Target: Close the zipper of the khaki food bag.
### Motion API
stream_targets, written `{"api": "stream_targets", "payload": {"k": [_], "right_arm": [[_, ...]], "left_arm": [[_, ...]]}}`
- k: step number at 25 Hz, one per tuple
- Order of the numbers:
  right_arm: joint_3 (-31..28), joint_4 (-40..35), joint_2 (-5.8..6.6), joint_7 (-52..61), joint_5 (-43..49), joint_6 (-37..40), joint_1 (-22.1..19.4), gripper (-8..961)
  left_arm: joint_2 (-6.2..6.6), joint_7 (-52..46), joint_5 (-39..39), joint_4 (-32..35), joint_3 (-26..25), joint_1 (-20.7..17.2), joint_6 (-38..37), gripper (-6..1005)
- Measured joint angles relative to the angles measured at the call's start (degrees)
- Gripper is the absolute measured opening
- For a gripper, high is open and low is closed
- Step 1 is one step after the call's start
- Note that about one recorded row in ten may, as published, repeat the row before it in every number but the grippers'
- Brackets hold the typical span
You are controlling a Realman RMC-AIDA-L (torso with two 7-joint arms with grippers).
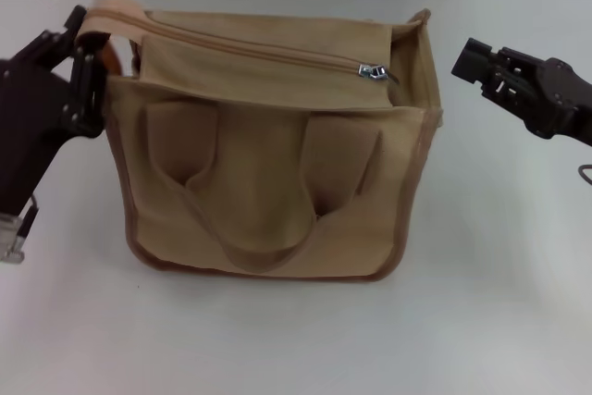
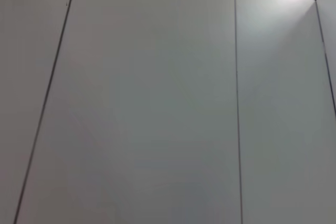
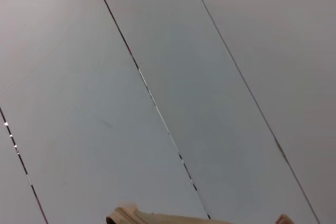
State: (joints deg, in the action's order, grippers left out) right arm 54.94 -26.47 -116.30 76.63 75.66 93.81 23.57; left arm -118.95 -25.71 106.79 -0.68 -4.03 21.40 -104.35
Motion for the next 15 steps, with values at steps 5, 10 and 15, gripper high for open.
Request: {"api": "stream_targets", "payload": {"k": [5, 10, 15], "right_arm": [[-0.5, 0.1, -1.06, -2.1, -0.1, 0.1, 0.2, 362], [-0.5, 0.5, -1.72, -3.4, 0.1, -0.1, 0.7, 454], [-0.2, 0.6, -2.08, -5.4, 0.2, -0.2, 1.2, 510]], "left_arm": [[0.19, -0.5, 0.4, 0.4, 0.5, -2.8, 0.2, 184], [0.30, -0.6, 0.5, 0.6, 0.2, -7.0, 1.4, 362], [0.55, -0.7, 0.3, 1.4, 0.1, -10.6, 1.0, 538]]}}
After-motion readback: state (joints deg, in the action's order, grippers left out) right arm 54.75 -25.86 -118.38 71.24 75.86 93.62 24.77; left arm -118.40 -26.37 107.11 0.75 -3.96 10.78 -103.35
